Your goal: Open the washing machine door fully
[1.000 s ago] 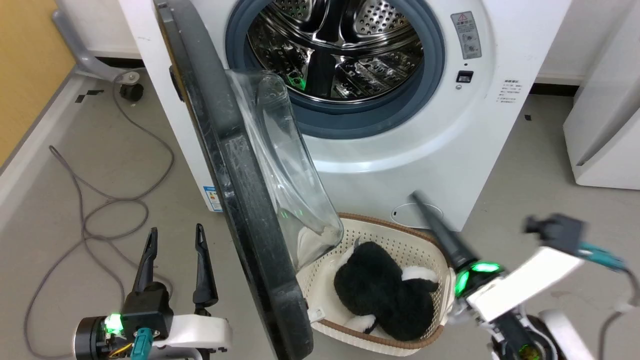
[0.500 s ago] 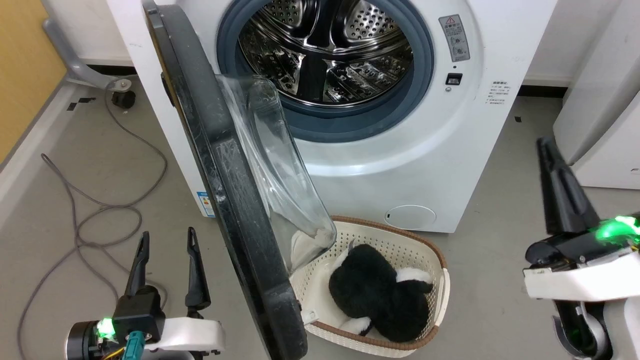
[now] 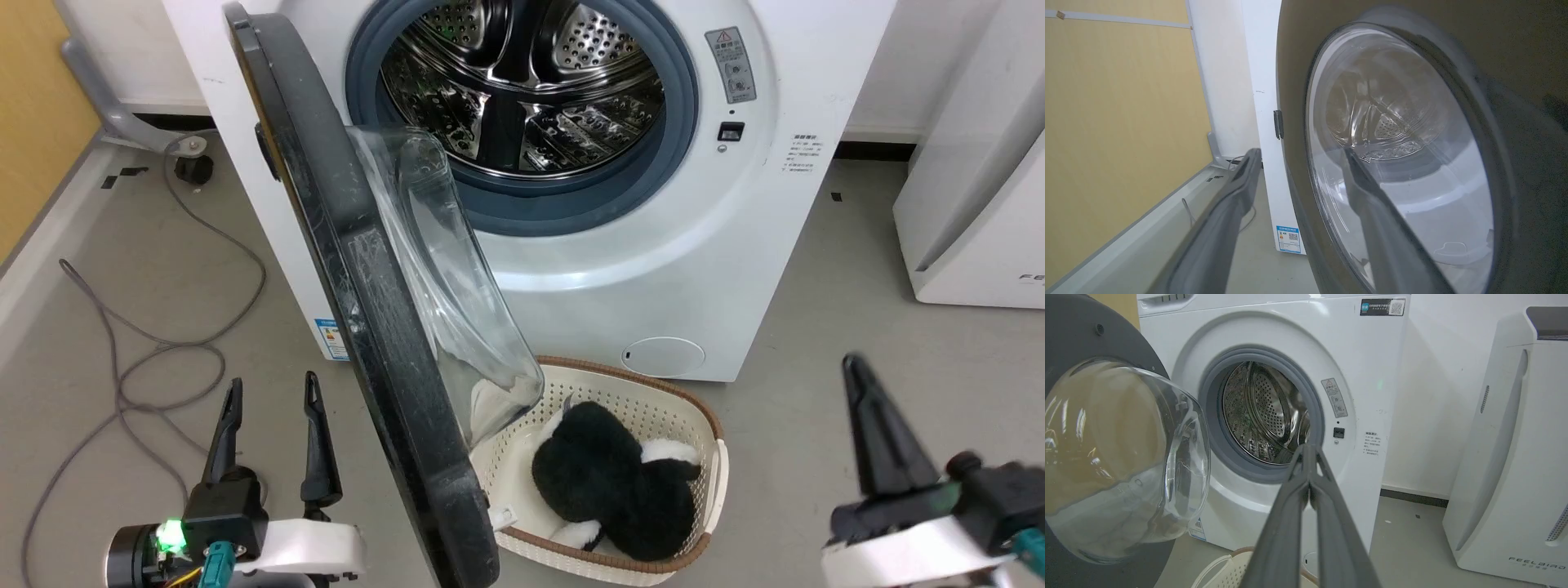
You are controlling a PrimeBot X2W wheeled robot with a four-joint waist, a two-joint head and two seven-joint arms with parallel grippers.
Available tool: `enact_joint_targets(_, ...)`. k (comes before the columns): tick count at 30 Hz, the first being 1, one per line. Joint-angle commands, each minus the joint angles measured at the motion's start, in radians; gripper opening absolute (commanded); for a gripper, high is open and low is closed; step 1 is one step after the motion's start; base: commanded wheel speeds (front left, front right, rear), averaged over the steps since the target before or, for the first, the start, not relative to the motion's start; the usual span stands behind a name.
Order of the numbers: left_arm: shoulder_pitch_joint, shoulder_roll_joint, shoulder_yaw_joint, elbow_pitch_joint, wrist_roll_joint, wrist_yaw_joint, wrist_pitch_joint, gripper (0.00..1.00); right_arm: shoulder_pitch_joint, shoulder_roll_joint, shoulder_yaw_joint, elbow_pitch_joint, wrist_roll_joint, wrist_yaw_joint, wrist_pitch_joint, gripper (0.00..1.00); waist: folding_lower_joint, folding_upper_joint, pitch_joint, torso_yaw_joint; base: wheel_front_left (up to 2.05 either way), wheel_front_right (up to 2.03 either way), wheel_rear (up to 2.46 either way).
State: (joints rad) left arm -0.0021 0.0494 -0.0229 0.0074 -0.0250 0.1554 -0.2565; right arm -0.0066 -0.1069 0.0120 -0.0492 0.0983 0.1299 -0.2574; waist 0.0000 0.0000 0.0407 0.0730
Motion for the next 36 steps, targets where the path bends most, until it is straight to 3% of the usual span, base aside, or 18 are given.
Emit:
enact_joint_targets(1, 0.005, 0.001, 0.002, -0.002, 0.01, -0.001, -0.005, 1.0, 0.015, 0.01, 0.004, 0.008, 0.005, 0.001, -0.004, 0.0, 0.0, 0.0, 0.0, -0.001, 0.0, 0.0, 0.0)
enact_joint_targets(6, 0.005, 0.002, 0.005, -0.001, 0.011, -0.004, -0.005, 1.0, 0.034, 0.035, 0.02, 0.066, 0.024, 0.001, -0.004, 0.0, 0.0, 0.0, -0.001, -0.006, 0.0, 0.0, 0.0)
enact_joint_targets(7, 0.005, 0.002, 0.005, 0.0, 0.012, -0.005, -0.005, 1.0, 0.033, 0.038, 0.017, 0.07, 0.023, 0.001, -0.004, 0.11, 0.0, 0.0, -0.002, -0.007, 0.0, 0.0, 0.0)
enact_joint_targets(8, 0.005, 0.002, 0.006, 0.001, 0.012, -0.006, -0.005, 1.0, 0.032, 0.041, 0.014, 0.071, 0.019, 0.001, -0.004, 0.85, 0.0, 0.0, -0.003, -0.007, 0.0, 0.0, 0.0)
enact_joint_targets(9, 0.006, 0.001, 0.006, 0.002, 0.011, -0.006, -0.005, 1.0, 0.032, 0.044, 0.007, 0.072, 0.016, 0.001, -0.004, 1.0, 0.0, 0.0, -0.004, -0.007, 0.0, 0.0, 0.0)
enact_joint_targets(16, 0.004, 0.003, 0.017, -0.009, 0.012, 0.005, -0.005, 1.0, 0.039, 0.054, -0.008, 0.076, -0.006, 0.001, -0.004, 1.0, 0.0, 0.0, -0.02, -0.002, 0.0, 0.0, 0.0)
enact_joint_targets(17, -0.001, 0.006, 0.019, -0.018, 0.014, 0.004, -0.005, 0.42, 0.04, 0.054, -0.01, 0.075, -0.008, 0.001, -0.004, 1.0, 0.0, 0.0, -0.022, 0.0, 0.0, 0.0, 0.0)
enact_joint_targets(18, -0.008, 0.009, 0.023, -0.029, 0.015, 0.006, -0.005, 0.0, 0.042, 0.055, -0.013, 0.073, -0.011, 0.001, -0.004, 1.0, 0.0, 0.0, -0.023, 0.002, 0.0, 0.0, 0.0)
enact_joint_targets(27, -0.118, 0.041, 0.052, -0.184, 0.017, 0.001, -0.005, 0.0, 0.068, 0.056, -0.04, 0.058, -0.001, 0.001, -0.004, 1.0, 0.0, 0.0, -0.039, 0.03, 0.0, 0.0, 0.0)
enact_joint_targets(36, -0.198, 0.034, -0.05, -0.356, 0.016, -0.072, -0.005, 0.0, 0.078, 0.057, -0.045, 0.048, 0.014, 0.001, -0.004, 1.0, 0.0, 0.0, -0.049, 0.034, 0.0, 0.0, 0.0)
